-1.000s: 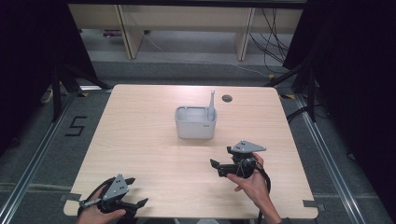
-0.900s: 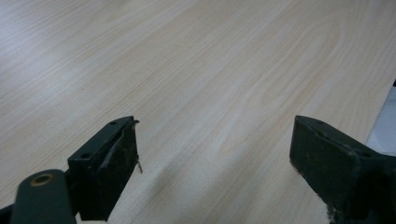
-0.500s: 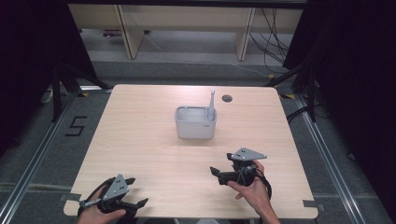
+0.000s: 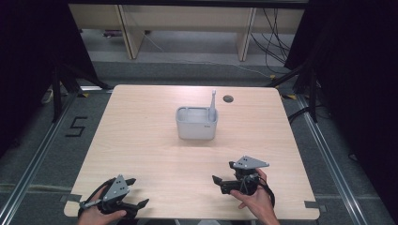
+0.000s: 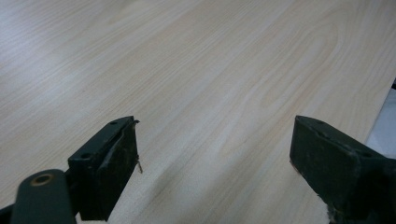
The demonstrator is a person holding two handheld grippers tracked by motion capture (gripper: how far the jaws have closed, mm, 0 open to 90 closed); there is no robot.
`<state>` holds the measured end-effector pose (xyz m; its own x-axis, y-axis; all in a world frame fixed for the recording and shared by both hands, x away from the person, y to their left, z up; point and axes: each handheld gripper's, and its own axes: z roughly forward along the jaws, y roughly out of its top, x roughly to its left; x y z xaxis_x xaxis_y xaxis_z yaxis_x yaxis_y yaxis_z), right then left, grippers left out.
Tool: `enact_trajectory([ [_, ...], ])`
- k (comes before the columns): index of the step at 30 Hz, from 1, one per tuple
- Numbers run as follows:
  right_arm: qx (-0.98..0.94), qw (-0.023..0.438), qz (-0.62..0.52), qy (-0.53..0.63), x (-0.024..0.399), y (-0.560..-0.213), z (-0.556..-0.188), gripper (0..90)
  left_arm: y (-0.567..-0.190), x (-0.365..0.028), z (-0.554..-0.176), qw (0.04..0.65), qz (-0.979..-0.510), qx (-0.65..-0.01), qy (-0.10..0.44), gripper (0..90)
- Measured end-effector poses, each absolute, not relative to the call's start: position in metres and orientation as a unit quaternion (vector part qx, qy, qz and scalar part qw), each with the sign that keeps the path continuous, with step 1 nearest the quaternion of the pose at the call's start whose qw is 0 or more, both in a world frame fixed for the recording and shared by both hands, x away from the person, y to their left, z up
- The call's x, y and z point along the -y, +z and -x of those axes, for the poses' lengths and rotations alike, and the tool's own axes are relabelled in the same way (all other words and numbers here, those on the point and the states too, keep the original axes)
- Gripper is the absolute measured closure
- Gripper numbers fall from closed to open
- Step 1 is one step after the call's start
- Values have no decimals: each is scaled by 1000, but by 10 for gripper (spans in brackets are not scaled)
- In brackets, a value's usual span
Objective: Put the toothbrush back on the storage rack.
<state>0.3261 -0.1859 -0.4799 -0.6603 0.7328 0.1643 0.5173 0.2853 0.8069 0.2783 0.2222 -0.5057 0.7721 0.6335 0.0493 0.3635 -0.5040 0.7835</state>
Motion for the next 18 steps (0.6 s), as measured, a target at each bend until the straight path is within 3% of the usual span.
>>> enact_trajectory([
  [7,-805,132,-384,433,189,-485,-320,158,-506,-223,-279,399,-852,-293,169,147],
  [18,-814,115,-389,416,188,-491,-309,159,-506,-222,-279,399,-854,-292,160,147],
])
